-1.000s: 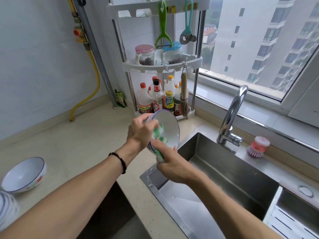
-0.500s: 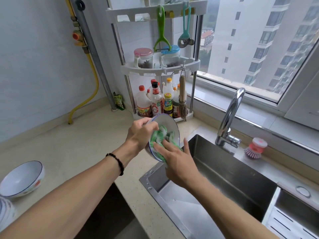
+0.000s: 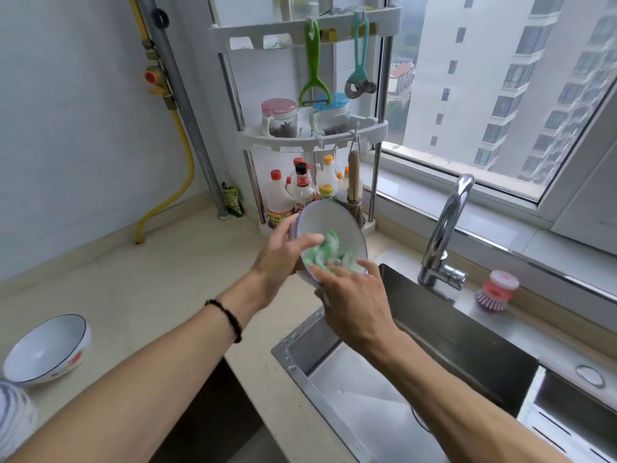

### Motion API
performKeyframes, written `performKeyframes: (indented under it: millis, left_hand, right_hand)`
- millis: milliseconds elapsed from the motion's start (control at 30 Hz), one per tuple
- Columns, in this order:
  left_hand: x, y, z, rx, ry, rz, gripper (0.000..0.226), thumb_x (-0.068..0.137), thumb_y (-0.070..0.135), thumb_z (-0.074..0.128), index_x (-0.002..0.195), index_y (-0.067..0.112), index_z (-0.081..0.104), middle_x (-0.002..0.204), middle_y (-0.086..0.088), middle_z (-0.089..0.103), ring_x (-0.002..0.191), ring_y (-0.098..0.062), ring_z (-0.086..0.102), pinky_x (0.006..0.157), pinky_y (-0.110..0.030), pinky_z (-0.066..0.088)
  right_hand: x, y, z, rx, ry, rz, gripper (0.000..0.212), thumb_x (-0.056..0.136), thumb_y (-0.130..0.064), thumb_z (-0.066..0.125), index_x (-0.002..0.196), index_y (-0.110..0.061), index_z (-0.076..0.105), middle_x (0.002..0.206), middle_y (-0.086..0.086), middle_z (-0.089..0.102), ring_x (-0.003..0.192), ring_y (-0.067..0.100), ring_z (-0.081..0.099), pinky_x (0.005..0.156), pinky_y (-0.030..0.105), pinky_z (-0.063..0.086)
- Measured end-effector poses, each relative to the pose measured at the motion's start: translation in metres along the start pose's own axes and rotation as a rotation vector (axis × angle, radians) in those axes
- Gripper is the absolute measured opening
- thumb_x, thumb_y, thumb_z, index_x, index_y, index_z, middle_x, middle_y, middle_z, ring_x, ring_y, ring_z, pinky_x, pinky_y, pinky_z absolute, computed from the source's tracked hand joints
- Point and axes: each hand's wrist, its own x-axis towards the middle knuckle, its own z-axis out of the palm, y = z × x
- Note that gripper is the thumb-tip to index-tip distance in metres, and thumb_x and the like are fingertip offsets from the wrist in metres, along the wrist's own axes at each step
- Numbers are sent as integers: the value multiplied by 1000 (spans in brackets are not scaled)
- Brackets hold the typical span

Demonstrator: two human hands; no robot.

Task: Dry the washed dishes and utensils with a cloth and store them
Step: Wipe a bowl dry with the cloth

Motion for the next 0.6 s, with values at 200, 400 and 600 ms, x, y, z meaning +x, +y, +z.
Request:
performKeyframes:
  millis: [200, 400, 600]
  left_hand:
    - [8, -4, 6, 94, 248, 125, 36, 58, 42, 60, 90, 35, 73, 83, 9, 71, 87, -20, 65, 80, -40, 51]
    - [4, -7, 11, 242, 309, 107, 55, 51, 48, 57, 100, 30, 75, 90, 7, 74, 93, -21, 68, 80, -38, 57]
    - [8, 2, 13, 375, 202, 105, 39, 60, 37, 57, 94, 39, 76, 89, 15, 74, 93, -14, 67, 78, -30, 55]
  right_hand:
    - [-5, -16, -6, 356, -121, -24, 57, 81, -5, 60, 134, -25, 55, 126, 3, 68, 107, 27, 63, 91, 41, 44]
    - [-7, -5, -9, 193, -436, 67, 94, 79, 7, 46, 156, -38, 18, 160, 5, 29, 152, 18, 15, 120, 49, -10]
    - [-15, 7, -5, 169, -460, 30, 93, 83, 6, 44, 158, -37, 8, 160, 1, 22, 153, 16, 10, 115, 53, -20]
